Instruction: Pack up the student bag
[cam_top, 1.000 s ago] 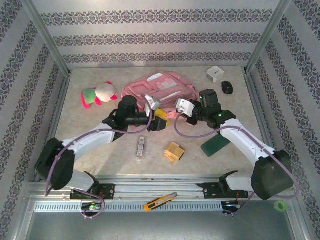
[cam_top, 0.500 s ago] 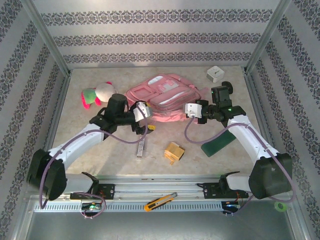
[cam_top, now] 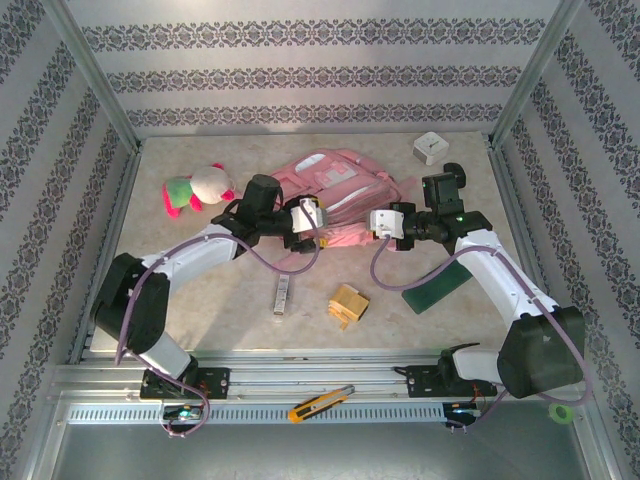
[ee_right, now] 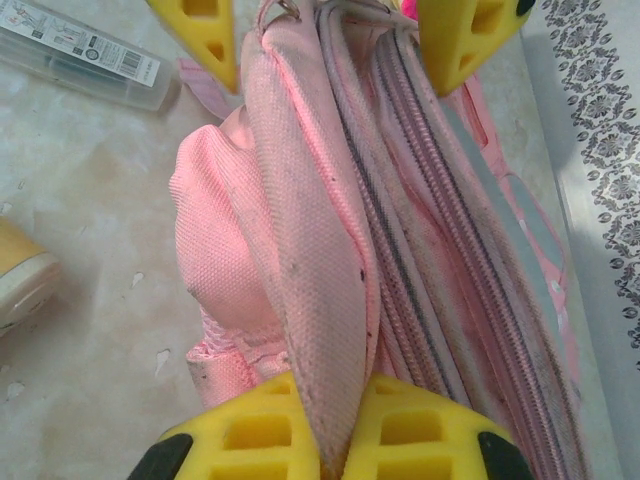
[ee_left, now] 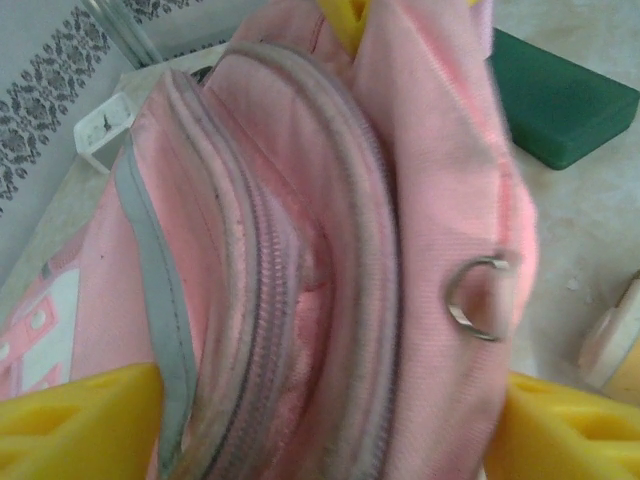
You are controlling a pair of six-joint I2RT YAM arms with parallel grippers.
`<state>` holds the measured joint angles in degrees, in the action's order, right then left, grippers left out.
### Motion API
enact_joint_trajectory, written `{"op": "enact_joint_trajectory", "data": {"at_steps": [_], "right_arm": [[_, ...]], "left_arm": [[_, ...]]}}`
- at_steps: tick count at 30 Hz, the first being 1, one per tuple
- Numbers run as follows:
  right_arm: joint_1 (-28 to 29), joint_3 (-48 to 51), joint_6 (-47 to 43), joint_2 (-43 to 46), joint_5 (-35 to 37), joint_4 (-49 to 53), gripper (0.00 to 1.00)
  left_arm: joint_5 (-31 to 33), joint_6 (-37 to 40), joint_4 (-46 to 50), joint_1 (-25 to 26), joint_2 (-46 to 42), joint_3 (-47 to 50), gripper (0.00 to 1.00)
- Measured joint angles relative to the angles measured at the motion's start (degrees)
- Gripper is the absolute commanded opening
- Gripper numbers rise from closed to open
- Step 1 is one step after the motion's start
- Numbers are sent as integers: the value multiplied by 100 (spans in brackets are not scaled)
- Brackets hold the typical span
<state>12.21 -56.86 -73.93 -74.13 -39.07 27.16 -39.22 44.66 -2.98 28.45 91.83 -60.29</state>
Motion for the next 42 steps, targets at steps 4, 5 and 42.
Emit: {"op": "enact_joint_trajectory", "data": {"at_steps": [4, 5, 42], "right_arm": [[-28, 0, -4, 0, -2, 79, 0], [-42, 0, -9, 2, -7, 98, 0], [2787, 780, 8636, 2739, 3877, -334, 43]], "left_arm": [[72, 260, 28, 4, 59, -22, 80], [116, 321, 46, 4, 59, -24, 81], [-671, -2441, 129, -114, 57, 275, 0]]}}
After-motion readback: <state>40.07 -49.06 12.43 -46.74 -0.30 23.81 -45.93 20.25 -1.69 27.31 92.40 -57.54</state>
